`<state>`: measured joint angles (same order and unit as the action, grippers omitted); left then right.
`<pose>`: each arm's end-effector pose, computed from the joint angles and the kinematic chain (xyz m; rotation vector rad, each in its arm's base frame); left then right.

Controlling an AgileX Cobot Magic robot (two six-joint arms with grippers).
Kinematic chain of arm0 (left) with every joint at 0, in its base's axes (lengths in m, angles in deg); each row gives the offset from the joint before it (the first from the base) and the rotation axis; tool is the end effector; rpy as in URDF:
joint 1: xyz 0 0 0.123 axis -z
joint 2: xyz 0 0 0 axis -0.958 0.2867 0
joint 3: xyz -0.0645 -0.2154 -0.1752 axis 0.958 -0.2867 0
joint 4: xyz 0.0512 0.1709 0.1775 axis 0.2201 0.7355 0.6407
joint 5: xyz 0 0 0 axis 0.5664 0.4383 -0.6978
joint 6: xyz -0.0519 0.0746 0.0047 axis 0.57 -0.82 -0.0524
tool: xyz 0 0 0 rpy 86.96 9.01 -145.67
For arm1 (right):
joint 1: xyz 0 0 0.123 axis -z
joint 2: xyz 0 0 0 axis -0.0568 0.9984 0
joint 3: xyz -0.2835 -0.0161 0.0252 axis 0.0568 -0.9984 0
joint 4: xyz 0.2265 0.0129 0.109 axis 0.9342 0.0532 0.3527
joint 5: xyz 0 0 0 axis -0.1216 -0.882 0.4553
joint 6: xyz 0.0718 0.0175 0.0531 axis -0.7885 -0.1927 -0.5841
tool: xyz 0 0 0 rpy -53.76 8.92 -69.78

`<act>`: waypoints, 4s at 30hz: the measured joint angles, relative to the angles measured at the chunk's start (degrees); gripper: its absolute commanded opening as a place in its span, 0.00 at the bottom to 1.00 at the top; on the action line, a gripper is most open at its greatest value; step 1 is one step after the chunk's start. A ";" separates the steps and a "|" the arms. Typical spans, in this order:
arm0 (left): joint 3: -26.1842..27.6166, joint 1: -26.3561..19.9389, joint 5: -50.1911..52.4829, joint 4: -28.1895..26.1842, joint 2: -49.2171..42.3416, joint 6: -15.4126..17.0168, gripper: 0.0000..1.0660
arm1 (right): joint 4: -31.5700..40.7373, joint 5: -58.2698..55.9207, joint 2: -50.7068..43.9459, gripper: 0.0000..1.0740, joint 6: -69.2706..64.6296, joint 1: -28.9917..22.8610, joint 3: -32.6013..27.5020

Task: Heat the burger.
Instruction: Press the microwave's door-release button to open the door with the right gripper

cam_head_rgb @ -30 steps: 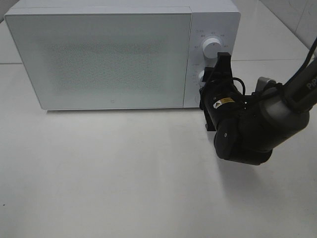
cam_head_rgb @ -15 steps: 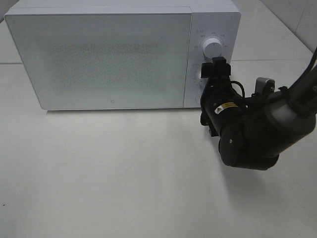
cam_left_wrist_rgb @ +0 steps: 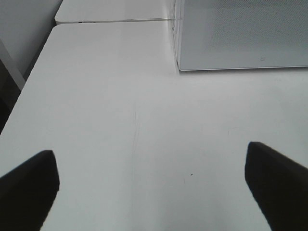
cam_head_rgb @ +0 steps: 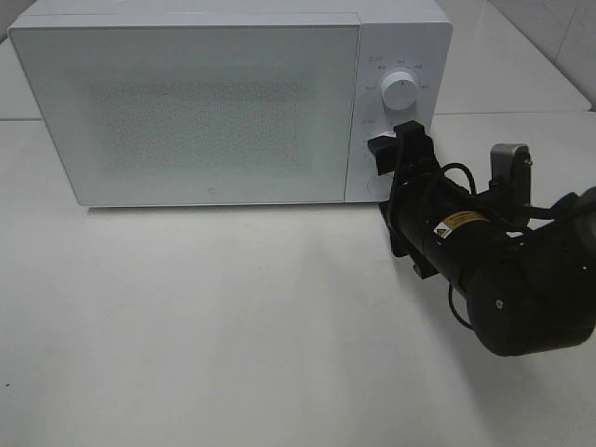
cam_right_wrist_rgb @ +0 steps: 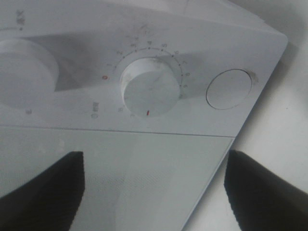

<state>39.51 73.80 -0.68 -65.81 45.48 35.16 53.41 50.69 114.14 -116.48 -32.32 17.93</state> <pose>-0.0050 -0.0006 0.2784 0.0348 2.0253 0.0018 0.2691 0.1497 0.1211 0.9973 1.5734 1.1411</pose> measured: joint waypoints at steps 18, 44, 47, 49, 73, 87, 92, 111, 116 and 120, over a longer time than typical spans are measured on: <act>0.00 0.00 0.00 0.00 0.00 0.00 0.95 | -4.41 -34.61 -15.70 0.71 47.38 0.00 -2.75; 0.00 0.00 0.00 0.00 0.00 0.00 0.95 | -9.17 -95.51 -19.65 0.71 81.07 0.00 13.87; 0.00 0.00 0.00 0.00 0.00 0.00 0.95 | -9.85 -101.64 -19.65 0.71 81.02 0.00 16.04; 0.00 0.00 0.00 0.00 0.00 0.00 0.95 | -9.97 -106.23 -19.65 0.71 80.96 0.00 17.42; 0.00 0.00 0.00 0.00 0.00 0.00 0.95 | -19.94 -127.31 -49.68 0.71 72.59 0.00 16.04; 0.00 0.00 0.00 0.00 0.00 0.00 0.95 | -29.22 -124.39 -78.15 0.71 64.34 0.46 4.87; 0.00 0.00 0.00 0.00 0.00 0.00 0.95 | -28.36 -124.73 -85.60 0.71 64.00 7.05 0.97; 0.00 0.00 0.00 0.00 0.00 0.00 0.95 | -28.30 -127.65 -110.12 0.71 64.34 26.64 -1.55; 0.00 0.00 0.00 0.00 0.00 0.00 0.95 | -28.30 -127.83 -111.73 0.71 64.46 27.04 -1.60; 0.00 0.00 0.00 0.00 0.00 0.00 0.95 | -28.30 -128.00 -111.73 0.71 64.46 27.04 -1.66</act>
<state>39.51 73.80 -0.68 -65.81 45.48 35.16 25.10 -77.31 2.42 -52.03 -5.28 16.27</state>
